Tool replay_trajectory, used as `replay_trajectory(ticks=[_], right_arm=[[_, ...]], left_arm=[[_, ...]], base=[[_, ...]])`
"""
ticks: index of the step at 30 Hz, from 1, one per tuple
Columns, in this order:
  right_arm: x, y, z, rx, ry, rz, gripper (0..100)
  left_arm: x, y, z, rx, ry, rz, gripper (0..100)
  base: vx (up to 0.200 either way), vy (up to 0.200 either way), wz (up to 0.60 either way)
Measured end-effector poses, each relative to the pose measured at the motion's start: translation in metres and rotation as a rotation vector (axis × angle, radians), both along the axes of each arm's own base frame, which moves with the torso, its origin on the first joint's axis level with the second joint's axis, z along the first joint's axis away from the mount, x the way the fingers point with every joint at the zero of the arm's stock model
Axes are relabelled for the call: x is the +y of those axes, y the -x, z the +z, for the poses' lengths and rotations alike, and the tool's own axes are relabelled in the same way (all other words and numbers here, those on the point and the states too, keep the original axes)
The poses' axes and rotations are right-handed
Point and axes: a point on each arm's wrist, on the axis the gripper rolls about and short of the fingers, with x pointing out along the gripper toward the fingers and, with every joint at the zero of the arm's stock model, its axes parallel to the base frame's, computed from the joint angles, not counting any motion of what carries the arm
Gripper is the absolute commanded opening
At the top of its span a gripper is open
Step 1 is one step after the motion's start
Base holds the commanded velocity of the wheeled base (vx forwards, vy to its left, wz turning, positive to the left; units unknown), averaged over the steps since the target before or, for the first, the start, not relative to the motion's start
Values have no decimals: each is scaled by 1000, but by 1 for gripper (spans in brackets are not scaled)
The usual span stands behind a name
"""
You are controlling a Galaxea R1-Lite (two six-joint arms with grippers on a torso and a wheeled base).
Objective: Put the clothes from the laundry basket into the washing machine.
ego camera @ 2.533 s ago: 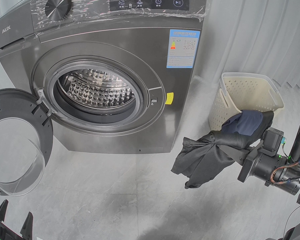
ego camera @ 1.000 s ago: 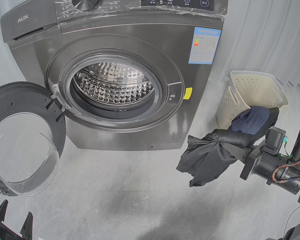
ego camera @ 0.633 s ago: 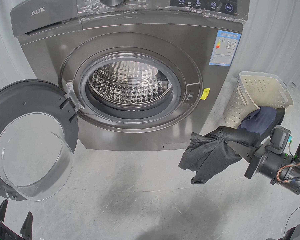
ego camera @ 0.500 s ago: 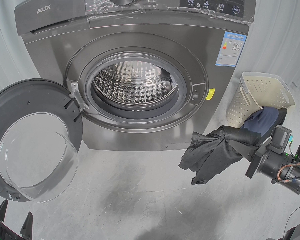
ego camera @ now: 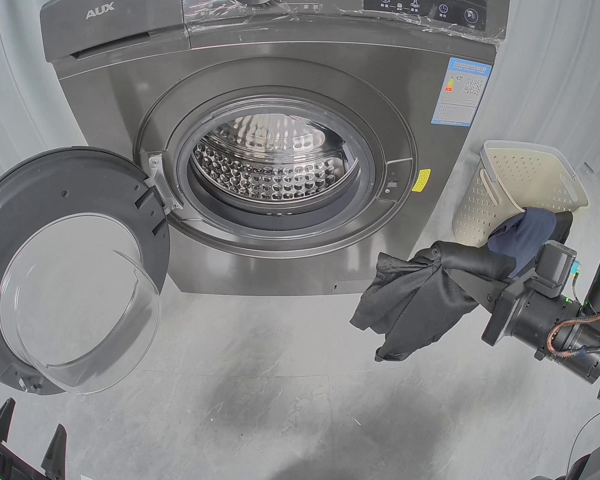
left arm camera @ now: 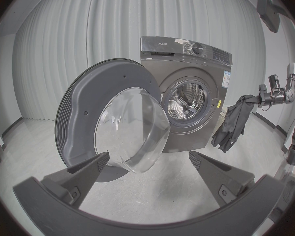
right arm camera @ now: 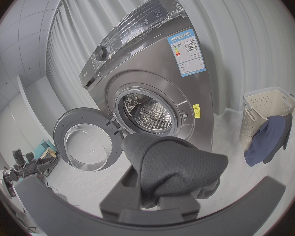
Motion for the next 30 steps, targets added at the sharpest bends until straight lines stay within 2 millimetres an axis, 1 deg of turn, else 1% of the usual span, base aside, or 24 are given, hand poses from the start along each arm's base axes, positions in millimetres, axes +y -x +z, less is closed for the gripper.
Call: replay_trajectory(ticks=[2,7,11,13,15,19,23,27,30], right_arm=[[5,-2,2,9,-22,-1,0],[24,-8,8,36,-103,24,0],[36,-14,13,3,-146,45,0],[41,-17,13,-10,-159,51,0],[46,-21,14,-35,-183,56,0],[60,-29,13,-62,-211,65,0],[72,-36,12,-72,-225,73,0],[83,-40,11,-83,-240,86,0],[90,-43,10,-88,-246,94,0]], left_arm=[[0,0,0,0,-14,-3,100],[0,0,0,0,-8,-3,100],[0,0,2,-18,-3,-12,100],[-1,2,9,-50,2,-36,100],[-2,6,22,-97,6,-91,100],[-6,9,45,-122,5,-275,100],[-8,-3,55,-46,14,-386,100],[-9,-22,65,18,20,-445,100],[-10,-40,74,44,17,-478,100]], base=[[0,0,0],[0,0,0],[0,0,0],[0,0,0],[0,0,0],[0,0,0],[0,0,0],[0,0,0],[0,0,0]])
